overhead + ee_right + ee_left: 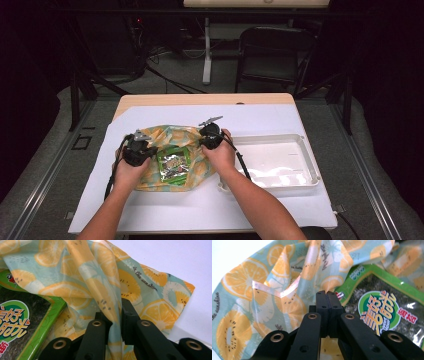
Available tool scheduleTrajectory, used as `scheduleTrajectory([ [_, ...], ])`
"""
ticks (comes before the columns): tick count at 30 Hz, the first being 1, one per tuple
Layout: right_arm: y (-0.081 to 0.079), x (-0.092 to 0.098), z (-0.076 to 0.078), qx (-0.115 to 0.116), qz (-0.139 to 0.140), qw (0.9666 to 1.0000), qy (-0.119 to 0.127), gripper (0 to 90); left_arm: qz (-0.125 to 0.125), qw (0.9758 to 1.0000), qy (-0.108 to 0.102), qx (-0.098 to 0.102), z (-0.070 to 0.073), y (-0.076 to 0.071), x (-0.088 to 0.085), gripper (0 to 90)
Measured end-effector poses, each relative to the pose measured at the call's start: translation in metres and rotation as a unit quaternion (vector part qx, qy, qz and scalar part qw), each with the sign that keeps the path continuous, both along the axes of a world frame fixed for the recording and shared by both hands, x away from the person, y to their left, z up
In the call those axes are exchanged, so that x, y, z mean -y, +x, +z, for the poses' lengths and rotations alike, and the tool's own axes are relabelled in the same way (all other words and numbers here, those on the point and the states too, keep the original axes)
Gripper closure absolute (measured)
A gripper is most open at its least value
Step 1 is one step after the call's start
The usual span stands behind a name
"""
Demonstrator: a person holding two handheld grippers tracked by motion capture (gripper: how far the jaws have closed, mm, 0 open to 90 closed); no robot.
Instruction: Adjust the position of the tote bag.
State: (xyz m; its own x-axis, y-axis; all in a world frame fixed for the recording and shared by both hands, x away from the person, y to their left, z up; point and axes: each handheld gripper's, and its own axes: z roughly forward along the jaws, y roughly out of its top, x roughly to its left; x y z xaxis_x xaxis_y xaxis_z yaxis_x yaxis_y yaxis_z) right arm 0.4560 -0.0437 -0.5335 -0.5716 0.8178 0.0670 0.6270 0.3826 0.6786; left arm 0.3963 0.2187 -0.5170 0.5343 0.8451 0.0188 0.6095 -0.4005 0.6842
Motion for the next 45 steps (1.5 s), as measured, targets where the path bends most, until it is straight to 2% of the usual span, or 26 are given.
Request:
scheduleTrajectory([
  [1, 0.0, 0.0, 0.0, -0.001, 0.001, 1.0, -0.003, 84.4, 0.009, 0.9999, -0.009, 0.002, 0.0, 0.002, -0.003, 90.0],
  [5, 0.001, 0.0, -0.001, -0.003, 0.004, 1.0, -0.007, 84.8, 0.021, 0.9996, -0.021, -0.001, -0.002, 0.006, -0.008, 90.0],
  [9, 0.001, 0.0, -0.002, -0.003, 0.002, 1.0, -0.007, 85.0, 0.032, 0.9992, -0.026, -0.003, -0.005, 0.011, -0.011, 90.0],
  [11, 0.001, -0.001, -0.004, -0.001, -0.006, 1.0, 0.002, 85.4, 0.041, 0.9985, -0.034, -0.007, -0.008, 0.015, -0.015, 90.0],
  [12, 0.002, 0.001, -0.002, -0.007, 0.003, 0.9999, -0.01, 85.7, 0.045, 0.9982, -0.039, -0.008, -0.01, 0.016, -0.017, 90.0],
  [18, 0.002, 0.0, -0.005, -0.008, 0.001, 0.9999, -0.008, 87.6, 0.061, 0.9963, -0.057, -0.019, -0.016, 0.022, -0.025, 90.0],
  [21, 0.003, 0.0, -0.005, -0.01, 0.004, 0.9998, -0.014, 87.6, 0.066, 0.9957, -0.061, -0.023, -0.019, 0.023, -0.028, 90.0],
  [25, 0.003, 0.0, -0.006, -0.013, 0.001, 0.9998, -0.014, 87.4, 0.081, 0.9934, -0.077, -0.028, -0.026, 0.024, -0.033, 90.0],
  [28, 0.003, 0.0, -0.006, -0.015, 0.002, 0.9998, -0.016, 85.8, 0.08, 0.9934, -0.076, -0.033, -0.029, 0.024, -0.031, 90.0],
  [29, 0.002, 0.001, -0.005, -0.014, 0.003, 0.9998, -0.015, 81.6, 0.075, 0.9943, -0.069, -0.032, -0.03, 0.024, -0.03, 90.0],
  [32, 0.0, 0.002, -0.001, -0.005, 0.009, 0.9999, -0.001, 78.4, 0.074, 0.9947, -0.066, -0.028, -0.03, 0.024, -0.028, 90.0],
  [34, -0.002, 0.003, 0.002, -0.005, 0.016, 0.9999, 0.0, 76.0, 0.072, 0.995, -0.063, -0.028, -0.029, 0.023, -0.028, 90.0],
  [37, -0.01, 0.006, 0.014, 0.01, 0.032, 0.9994, 0.012, 68.4, 0.072, 0.9951, -0.062, -0.025, -0.029, 0.022, -0.029, 90.0],
  [38, -0.012, 0.007, 0.018, 0.013, 0.038, 0.9992, 0.009, 67.2, 0.073, 0.995, -0.063, -0.026, -0.029, 0.022, -0.029, 90.0],
  [40, -0.014, 0.008, 0.021, 0.014, 0.042, 0.999, 0.008, 66.2, 0.072, 0.9951, -0.062, -0.027, -0.029, 0.022, -0.029, 90.0],
  [45, -0.027, 0.009, 0.037, 0.039, 0.057, 0.9974, 0.022, 63.6, 0.071, 0.9954, -0.061, -0.024, -0.029, 0.021, -0.027, 90.0],
])
